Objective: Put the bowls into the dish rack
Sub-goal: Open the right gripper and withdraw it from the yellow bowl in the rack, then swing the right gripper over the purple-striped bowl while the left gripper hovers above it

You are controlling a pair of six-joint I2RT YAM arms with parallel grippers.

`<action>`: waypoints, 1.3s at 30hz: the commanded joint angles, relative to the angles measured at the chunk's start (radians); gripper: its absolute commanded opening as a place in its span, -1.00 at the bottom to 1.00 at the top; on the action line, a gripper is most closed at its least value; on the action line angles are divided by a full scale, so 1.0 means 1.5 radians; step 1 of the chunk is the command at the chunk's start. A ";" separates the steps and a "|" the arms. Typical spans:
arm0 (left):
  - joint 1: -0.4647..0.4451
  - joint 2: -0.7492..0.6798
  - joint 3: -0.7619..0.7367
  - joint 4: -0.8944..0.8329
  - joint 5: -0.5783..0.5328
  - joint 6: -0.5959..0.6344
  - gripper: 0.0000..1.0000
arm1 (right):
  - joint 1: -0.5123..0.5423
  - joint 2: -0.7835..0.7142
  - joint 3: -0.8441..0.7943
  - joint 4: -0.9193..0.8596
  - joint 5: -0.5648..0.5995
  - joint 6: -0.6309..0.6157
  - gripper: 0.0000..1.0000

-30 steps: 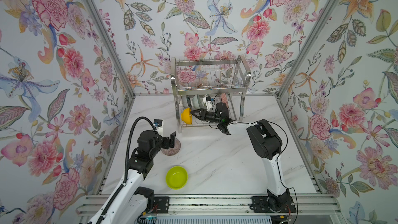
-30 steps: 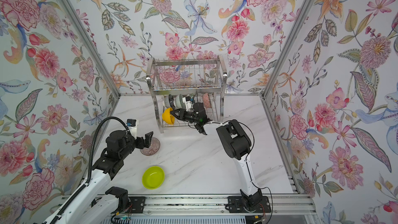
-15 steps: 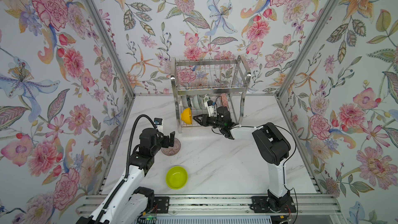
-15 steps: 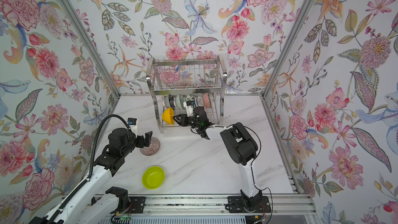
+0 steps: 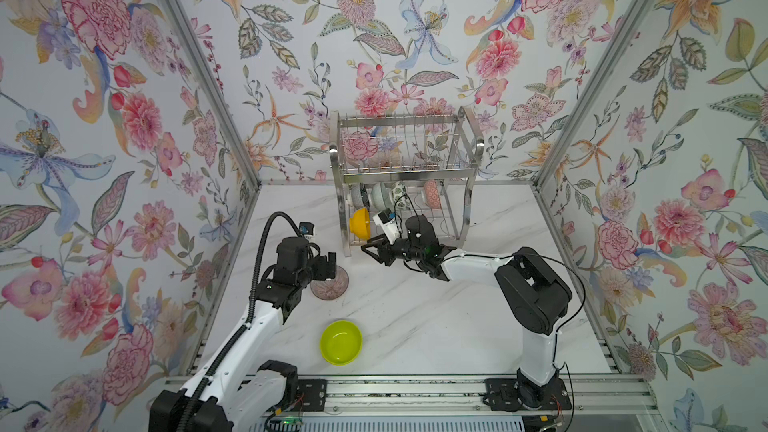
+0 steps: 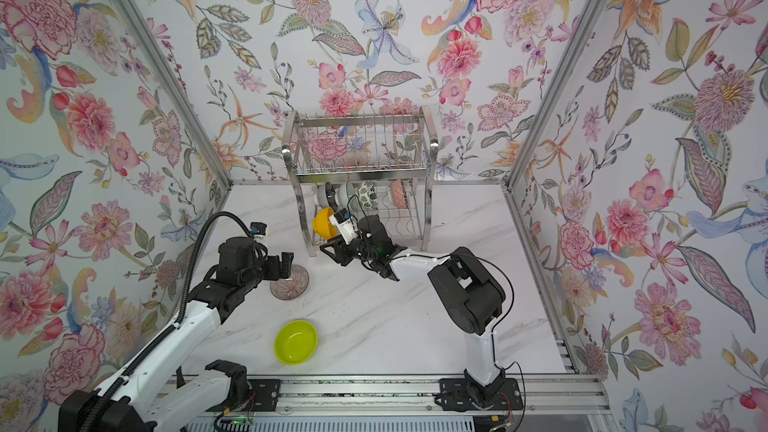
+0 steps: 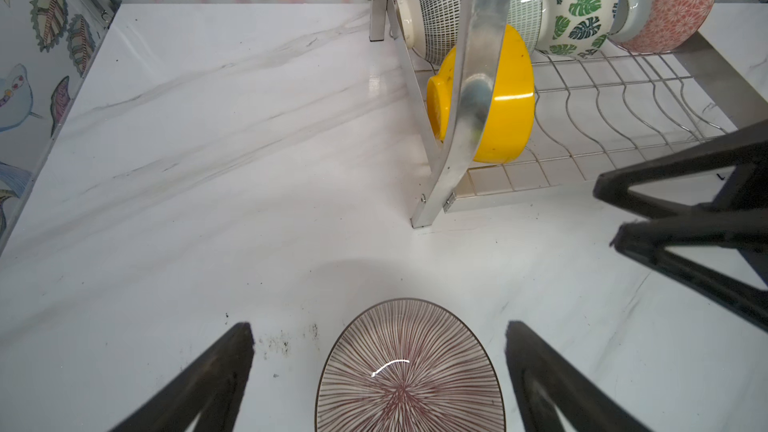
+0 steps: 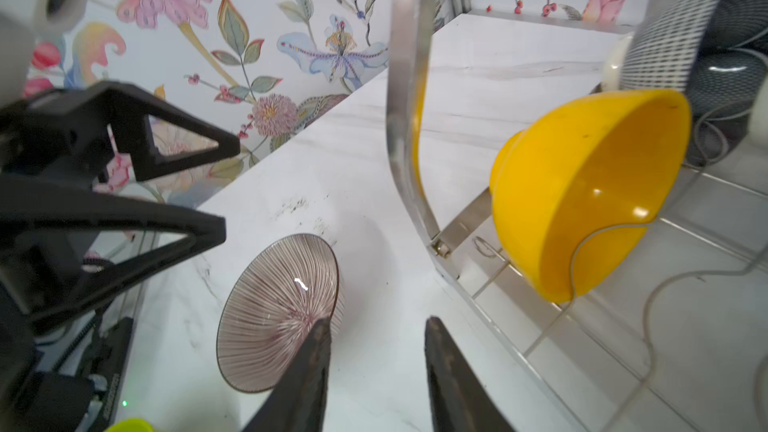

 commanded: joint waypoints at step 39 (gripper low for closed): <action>-0.002 0.220 0.102 -0.194 -0.058 -0.009 0.26 | -0.003 -0.051 -0.009 -0.044 0.065 -0.061 -0.22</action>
